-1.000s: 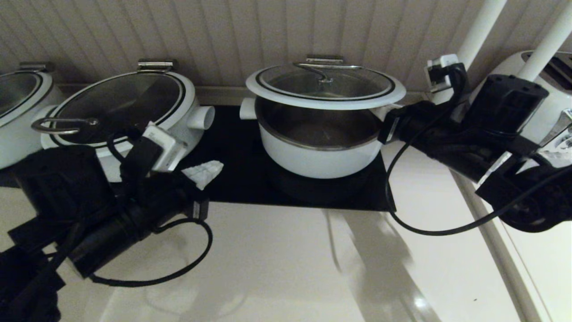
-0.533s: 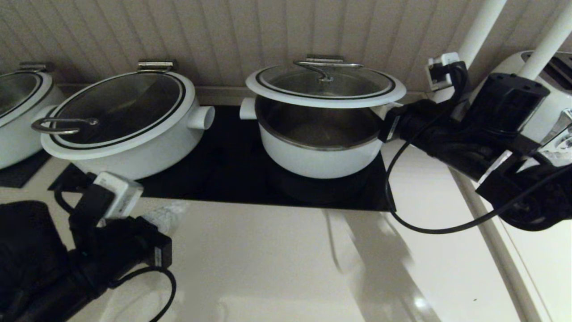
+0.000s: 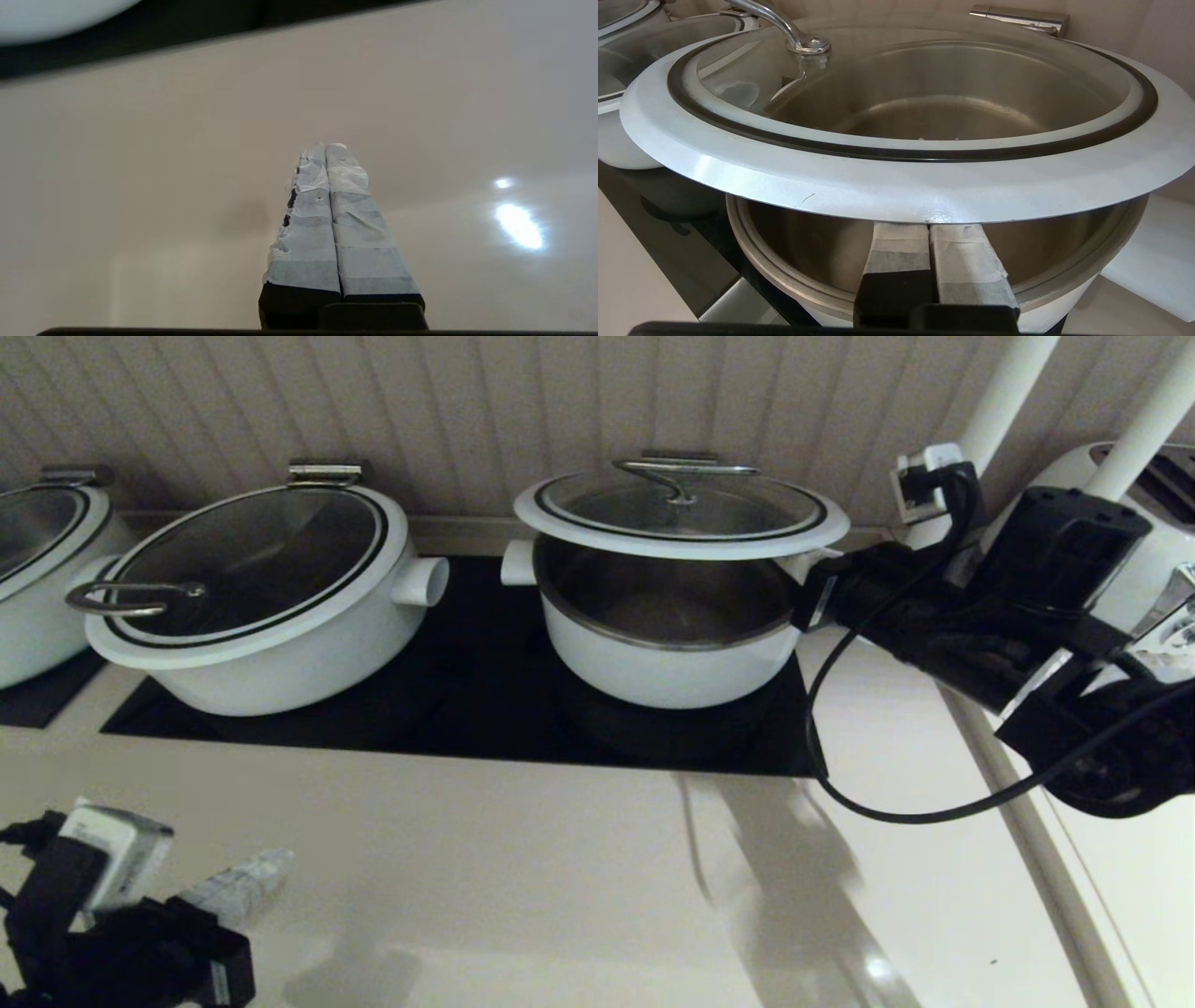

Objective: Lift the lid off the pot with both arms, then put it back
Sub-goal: Open the pot lid completely

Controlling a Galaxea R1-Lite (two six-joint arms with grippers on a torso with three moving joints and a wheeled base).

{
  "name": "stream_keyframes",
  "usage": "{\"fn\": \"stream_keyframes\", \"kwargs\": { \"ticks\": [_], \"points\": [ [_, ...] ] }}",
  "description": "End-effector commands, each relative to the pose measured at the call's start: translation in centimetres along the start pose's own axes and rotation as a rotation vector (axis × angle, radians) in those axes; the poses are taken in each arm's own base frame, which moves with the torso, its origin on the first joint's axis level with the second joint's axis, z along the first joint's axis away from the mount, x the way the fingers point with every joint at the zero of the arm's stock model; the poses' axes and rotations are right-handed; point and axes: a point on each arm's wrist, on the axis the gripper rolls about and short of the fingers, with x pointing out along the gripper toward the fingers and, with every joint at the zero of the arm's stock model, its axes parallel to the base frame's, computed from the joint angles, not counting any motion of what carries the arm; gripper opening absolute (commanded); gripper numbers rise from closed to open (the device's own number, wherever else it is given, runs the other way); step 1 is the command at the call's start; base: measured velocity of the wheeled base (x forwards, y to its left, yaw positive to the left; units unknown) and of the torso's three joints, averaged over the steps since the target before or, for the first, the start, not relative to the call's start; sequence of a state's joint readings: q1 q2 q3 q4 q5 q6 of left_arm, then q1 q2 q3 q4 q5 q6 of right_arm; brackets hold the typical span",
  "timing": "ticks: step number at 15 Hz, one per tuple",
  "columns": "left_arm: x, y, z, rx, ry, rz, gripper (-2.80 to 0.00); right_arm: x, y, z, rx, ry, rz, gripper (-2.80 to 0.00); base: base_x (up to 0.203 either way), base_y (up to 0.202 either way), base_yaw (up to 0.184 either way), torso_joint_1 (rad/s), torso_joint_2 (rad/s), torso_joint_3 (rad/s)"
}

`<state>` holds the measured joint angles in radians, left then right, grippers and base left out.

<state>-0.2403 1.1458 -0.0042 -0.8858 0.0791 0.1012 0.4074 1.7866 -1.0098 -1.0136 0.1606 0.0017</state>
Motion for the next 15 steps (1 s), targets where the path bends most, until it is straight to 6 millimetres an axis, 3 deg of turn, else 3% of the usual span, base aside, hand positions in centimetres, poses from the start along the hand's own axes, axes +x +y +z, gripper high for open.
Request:
{"fn": "stream_keyframes", "kwargs": {
  "ticks": [1, 9, 15],
  "points": [
    [-1.1, 0.6, -0.2, -0.025, -0.001, 0.099, -2.8, -0.1, 0.0, 0.2, -0.002, -0.01, 0.003, -2.8, 0.0, 0.0, 0.0, 0.0, 0.0, 0.0],
    [-2.4, 0.8, -1.0, -0.046, 0.049, 0.172, -2.8, -0.4, 0.1, 1.0, -0.019, -0.03, 0.002, -2.8, 0.0, 0.0, 0.0, 0.0, 0.0, 0.0],
    [-8.9, 0.4, -4.4, -0.039, -0.014, 0.081, -2.8, -0.5, 0.1, 1.1, -0.019, -0.033, 0.002, -2.8, 0.0, 0.0, 0.0, 0.0, 0.0, 0.0]
  ]
}}
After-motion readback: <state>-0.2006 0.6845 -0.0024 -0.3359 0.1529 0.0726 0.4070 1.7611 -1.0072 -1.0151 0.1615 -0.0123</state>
